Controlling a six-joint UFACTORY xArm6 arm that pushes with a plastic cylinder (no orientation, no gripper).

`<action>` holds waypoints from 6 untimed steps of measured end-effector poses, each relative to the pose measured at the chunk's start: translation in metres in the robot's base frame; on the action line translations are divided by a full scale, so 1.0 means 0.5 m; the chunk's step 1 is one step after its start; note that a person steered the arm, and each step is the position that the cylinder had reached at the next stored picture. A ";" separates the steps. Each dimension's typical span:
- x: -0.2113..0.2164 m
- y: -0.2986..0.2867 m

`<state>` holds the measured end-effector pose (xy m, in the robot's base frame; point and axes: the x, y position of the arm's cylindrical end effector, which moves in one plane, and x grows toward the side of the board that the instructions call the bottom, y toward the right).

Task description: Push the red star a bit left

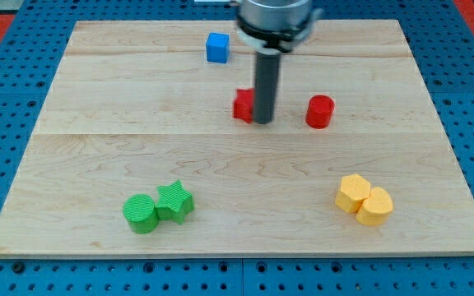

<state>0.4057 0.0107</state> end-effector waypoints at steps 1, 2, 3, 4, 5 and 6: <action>-0.009 0.001; -0.078 0.074; -0.128 0.068; -0.089 0.012; -0.083 -0.033; -0.084 -0.071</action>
